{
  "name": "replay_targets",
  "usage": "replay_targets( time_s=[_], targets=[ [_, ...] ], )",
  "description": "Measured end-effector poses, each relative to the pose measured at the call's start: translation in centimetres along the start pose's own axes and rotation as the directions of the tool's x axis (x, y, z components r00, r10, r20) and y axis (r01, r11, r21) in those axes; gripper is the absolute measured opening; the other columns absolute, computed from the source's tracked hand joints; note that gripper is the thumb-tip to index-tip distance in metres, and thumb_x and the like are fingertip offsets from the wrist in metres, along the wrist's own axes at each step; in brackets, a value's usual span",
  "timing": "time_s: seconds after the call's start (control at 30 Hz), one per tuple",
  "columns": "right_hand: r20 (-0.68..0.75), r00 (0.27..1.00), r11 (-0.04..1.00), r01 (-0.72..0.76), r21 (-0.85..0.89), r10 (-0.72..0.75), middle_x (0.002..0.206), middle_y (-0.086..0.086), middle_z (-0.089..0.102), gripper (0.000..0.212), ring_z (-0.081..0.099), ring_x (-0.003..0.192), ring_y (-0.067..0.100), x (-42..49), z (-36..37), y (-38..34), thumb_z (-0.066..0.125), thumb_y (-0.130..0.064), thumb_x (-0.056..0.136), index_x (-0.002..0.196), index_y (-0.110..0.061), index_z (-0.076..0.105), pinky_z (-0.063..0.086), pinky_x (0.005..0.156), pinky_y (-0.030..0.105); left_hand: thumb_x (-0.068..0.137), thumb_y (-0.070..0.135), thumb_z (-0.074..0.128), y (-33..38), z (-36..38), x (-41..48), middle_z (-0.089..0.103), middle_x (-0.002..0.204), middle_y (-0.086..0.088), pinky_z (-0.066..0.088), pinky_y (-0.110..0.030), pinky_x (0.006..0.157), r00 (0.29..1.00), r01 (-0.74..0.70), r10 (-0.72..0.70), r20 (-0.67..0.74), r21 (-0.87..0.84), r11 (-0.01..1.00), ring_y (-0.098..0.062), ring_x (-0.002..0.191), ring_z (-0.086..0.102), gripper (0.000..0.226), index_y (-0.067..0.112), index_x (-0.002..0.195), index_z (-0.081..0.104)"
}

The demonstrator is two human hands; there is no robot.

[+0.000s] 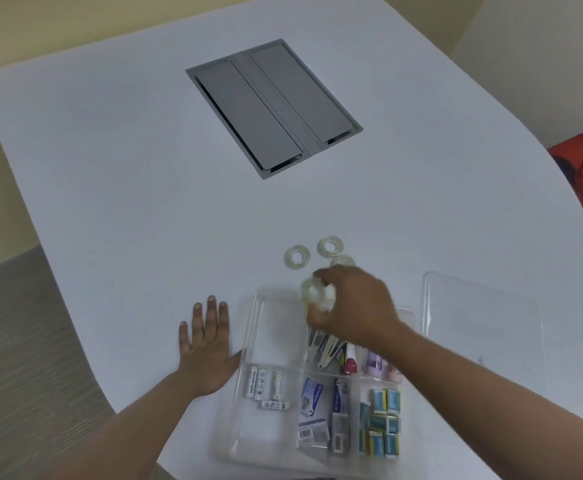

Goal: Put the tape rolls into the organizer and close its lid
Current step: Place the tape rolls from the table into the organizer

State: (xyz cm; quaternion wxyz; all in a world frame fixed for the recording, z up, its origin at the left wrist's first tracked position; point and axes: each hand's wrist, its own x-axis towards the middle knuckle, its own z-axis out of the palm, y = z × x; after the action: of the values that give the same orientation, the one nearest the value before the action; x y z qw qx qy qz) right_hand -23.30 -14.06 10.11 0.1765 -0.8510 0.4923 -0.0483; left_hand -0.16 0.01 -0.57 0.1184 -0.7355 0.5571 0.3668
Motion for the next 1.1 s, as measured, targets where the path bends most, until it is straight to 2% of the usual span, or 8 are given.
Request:
replay_targets(
  time_s=[0.1,0.27,0.6,0.77,0.87,0.93,1.0,1.1],
  targets=[
    [0.168,0.967,0.975,0.205,-0.083,-0.189,0.098,-0.005,0.067,0.053,0.062,0.088,0.020,-1.5,2.1,-2.5,0.056,-0.054,0.067,0.111,-0.026,0.063,0.049,0.065,0.032,0.088,0.070,0.024,0.1,-0.1,-0.1,-0.055,0.138,0.002,-0.020,-0.052,0.111,1.000,-0.004,0.004,0.000,-0.005,1.000,-0.022,0.127,-0.051,0.097,0.017,0.132,-0.044],
    [0.400,0.891,0.929,0.312,-0.199,-0.213,0.094,0.004,0.060,0.037,0.058,0.084,0.026,-1.9,4.6,-4.0,0.063,-0.041,0.076,0.101,-0.014,0.060,0.036,0.058,0.032,0.089,0.069,0.026,0.1,-0.2,-0.2,-0.052,0.141,0.001,-0.021,-0.052,0.111,1.000,-0.008,0.007,-0.014,-0.011,1.000,-0.023,0.129,-0.049,0.097,0.017,0.133,-0.042],
    [0.488,0.854,0.906,0.337,-0.255,-0.180,0.092,0.007,0.061,0.020,0.060,0.084,0.028,-1.3,5.2,-4.2,0.057,-0.028,0.088,0.095,-0.011,0.064,0.037,0.060,0.033,0.087,0.071,0.024,0.1,-0.2,-0.2,-0.053,0.140,0.001,-0.021,-0.051,0.111,1.000,-0.007,0.007,-0.021,-0.018,1.000,-0.023,0.129,-0.049,0.097,0.017,0.133,-0.043],
    [0.398,0.903,0.964,0.231,-0.130,-0.163,0.103,0.004,0.063,0.031,0.064,0.091,0.029,-1.0,4.6,-3.6,0.052,-0.038,0.091,0.109,-0.015,0.063,0.044,0.067,0.034,0.083,0.075,0.017,0.1,-0.1,-0.1,-0.054,0.139,0.001,-0.021,-0.051,0.111,1.000,-0.005,0.005,-0.016,-0.006,1.000,-0.023,0.128,-0.050,0.097,0.017,0.133,-0.043],
    [0.250,0.960,0.989,0.139,-0.039,-0.125,0.104,-0.002,0.066,0.032,0.066,0.087,0.025,0.2,3.0,-2.6,0.052,-0.046,0.091,0.109,-0.023,0.065,0.047,0.068,0.033,0.083,0.074,0.017,0.0,0.1,0.0,-0.053,0.140,0.000,-0.022,-0.051,0.110,1.000,-0.002,0.002,-0.018,0.000,1.000,-0.023,0.128,-0.050,0.098,0.016,0.134,-0.042],
    [0.114,0.993,0.999,0.036,-0.007,-0.035,0.100,-0.006,0.068,0.028,0.066,0.084,0.020,1.4,1.8,-1.4,0.054,-0.048,0.089,0.103,-0.027,0.066,0.047,0.067,0.032,0.088,0.070,0.022,-0.1,0.2,0.1,-0.053,0.141,0.000,-0.020,-0.052,0.111,1.000,0.003,-0.003,-0.023,0.007,1.000,-0.024,0.128,-0.050,0.097,0.015,0.134,-0.042],
    [0.017,0.995,0.995,-0.103,0.012,0.103,0.102,-0.005,0.069,0.027,0.065,0.087,0.021,2.7,1.0,0.5,0.059,-0.046,0.087,0.104,-0.026,0.067,0.048,0.069,0.031,0.089,0.068,0.024,0.0,0.2,0.1,-0.053,0.141,-0.001,-0.019,-0.052,0.112,1.000,0.007,-0.007,-0.023,0.009,1.000,-0.024,0.128,-0.050,0.095,0.016,0.134,-0.042],
    [0.051,0.934,0.927,-0.357,0.111,0.354,0.113,0.003,0.066,0.039,0.063,0.098,0.025,4.4,1.0,3.9,0.068,-0.039,0.083,0.116,-0.019,0.063,0.047,0.076,0.031,0.089,0.068,0.023,0.0,0.2,0.0,-0.055,0.139,0.001,-0.020,-0.052,0.112,1.000,0.004,-0.004,-0.013,0.010,1.000,-0.022,0.126,-0.052,0.095,0.016,0.134,-0.043]
  ],
)
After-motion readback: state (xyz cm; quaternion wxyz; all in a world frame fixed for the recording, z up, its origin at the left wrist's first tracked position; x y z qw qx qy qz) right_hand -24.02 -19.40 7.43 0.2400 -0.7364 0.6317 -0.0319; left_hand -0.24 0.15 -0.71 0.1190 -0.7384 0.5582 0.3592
